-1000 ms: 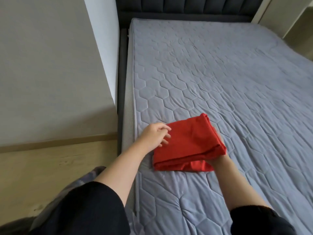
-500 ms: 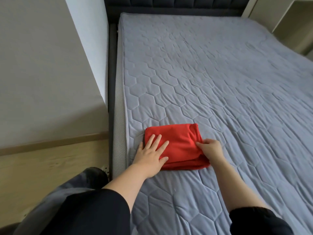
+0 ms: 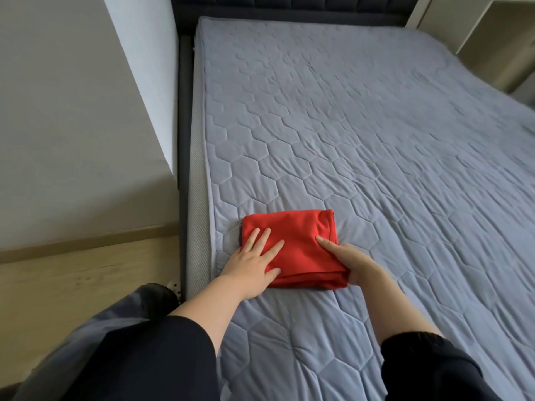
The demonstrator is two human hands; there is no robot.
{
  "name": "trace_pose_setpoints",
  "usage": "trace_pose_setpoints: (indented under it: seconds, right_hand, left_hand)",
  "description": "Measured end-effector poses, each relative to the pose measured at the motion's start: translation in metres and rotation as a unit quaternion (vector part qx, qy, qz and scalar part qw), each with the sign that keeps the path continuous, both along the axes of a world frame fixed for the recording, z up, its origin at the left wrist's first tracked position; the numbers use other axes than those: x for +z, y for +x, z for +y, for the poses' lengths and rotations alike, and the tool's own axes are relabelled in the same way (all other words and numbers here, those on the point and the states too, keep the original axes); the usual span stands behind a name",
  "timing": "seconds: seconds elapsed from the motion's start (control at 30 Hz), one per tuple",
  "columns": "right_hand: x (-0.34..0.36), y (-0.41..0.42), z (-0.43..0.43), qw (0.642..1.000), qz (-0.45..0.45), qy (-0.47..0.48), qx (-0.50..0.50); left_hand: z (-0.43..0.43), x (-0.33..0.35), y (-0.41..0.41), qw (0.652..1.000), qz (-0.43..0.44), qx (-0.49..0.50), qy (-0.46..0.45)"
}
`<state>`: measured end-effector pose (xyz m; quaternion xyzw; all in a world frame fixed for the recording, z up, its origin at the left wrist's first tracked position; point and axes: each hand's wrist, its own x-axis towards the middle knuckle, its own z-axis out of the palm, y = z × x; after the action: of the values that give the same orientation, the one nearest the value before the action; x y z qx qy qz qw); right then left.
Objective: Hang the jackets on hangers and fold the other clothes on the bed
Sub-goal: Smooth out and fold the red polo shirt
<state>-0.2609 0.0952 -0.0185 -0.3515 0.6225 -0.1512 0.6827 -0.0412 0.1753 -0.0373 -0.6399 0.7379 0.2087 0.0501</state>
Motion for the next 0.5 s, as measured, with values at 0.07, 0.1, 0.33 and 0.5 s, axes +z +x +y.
trace_pose_setpoints:
  seconds: [0.07, 0.1, 0.33, 0.5]
  right_hand:
    - [0.000, 0.002, 0.008, 0.998, -0.048, 0.001, -0.027]
    - [0.000, 0.003, 0.011, 0.997, -0.066, -0.008, -0.043]
    - [0.038, 0.031, 0.025, 0.977, -0.173, -0.063, -0.108]
    - [0.084, 0.069, 0.031, 0.976, -0.176, -0.115, -0.056]
  left_hand:
    - [0.001, -0.001, 0.001, 1.000, 0.002, -0.005, -0.004]
    - [0.002, -0.001, 0.002, 1.000, 0.009, -0.006, -0.006]
    - [-0.008, 0.017, -0.008, 0.922, 0.322, 0.212, -0.031]
    - [-0.007, 0.045, -0.004, 0.793, 0.487, 0.365, -0.040]
